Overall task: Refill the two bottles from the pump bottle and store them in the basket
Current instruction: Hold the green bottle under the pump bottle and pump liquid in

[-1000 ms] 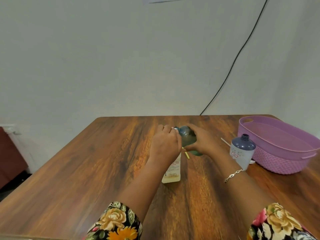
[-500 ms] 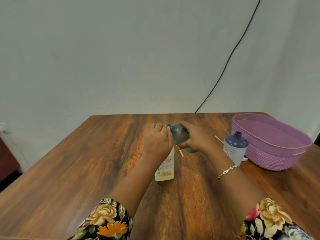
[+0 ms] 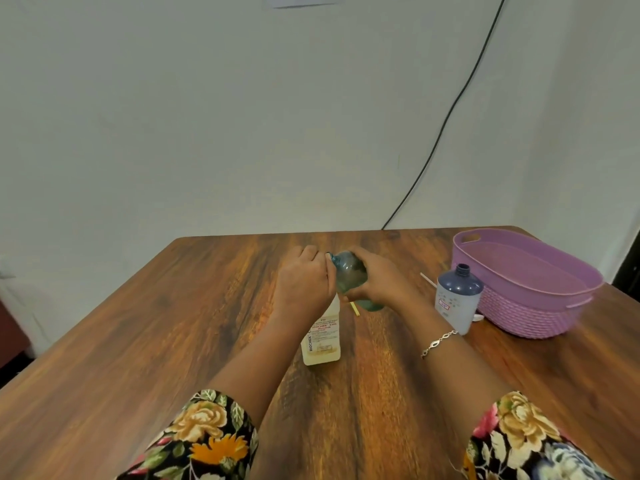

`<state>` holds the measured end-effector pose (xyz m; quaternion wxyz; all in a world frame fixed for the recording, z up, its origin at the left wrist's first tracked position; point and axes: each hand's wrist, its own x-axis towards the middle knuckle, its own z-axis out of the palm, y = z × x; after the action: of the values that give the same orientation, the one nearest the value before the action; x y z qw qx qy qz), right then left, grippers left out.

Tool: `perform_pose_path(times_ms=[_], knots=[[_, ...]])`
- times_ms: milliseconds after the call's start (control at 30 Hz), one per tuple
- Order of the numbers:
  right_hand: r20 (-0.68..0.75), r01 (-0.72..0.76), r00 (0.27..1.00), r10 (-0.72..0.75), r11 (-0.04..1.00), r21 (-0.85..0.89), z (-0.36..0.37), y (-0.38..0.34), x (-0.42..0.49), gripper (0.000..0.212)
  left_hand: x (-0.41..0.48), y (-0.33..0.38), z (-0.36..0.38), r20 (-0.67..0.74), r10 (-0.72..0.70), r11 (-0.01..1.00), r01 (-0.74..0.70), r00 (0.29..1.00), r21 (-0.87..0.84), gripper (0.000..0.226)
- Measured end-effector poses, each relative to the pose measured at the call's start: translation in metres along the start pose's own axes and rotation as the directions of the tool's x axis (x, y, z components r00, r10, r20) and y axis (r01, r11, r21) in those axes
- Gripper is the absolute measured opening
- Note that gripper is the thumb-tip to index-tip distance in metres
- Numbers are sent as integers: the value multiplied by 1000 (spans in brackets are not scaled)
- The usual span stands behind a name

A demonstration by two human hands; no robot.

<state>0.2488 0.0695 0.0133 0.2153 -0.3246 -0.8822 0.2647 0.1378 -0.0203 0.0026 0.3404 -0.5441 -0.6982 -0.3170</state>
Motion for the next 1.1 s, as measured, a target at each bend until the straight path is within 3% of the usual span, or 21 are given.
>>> perform_pose_path(times_ms=[167,300,400,533,700,900,1033,1100], knots=[[-17,-5,1000,6,999,50,-2,-3,-4,76,-9,-3,-1,8,-30,996,30,1000,-81,38],[-31,-29,999,34,991,129,3,-2,-6,74,-15,-1,0,83,-167,944,183,983,-274,45],[-38,-60,997,70,976,209,3,-1,-8,75,-18,6,0,116,-245,895,270,963,-356,35],[-24,-82,995,92,958,274,3,3,-11,73,-24,18,-4,64,-266,884,270,962,-381,48],[-26,-100,993,115,936,336,-1,6,-19,74,-42,45,-16,-36,-442,785,367,897,-499,49],[-35,-78,994,104,893,443,-11,6,-37,72,-56,60,-14,213,-475,620,497,854,-608,44],[-26,-76,994,105,852,519,-13,5,-47,72,-56,60,-16,427,-376,543,569,823,-618,65],[-7,-64,997,83,827,558,-14,3,-53,70,-55,58,-18,469,-310,511,561,827,-652,74]])
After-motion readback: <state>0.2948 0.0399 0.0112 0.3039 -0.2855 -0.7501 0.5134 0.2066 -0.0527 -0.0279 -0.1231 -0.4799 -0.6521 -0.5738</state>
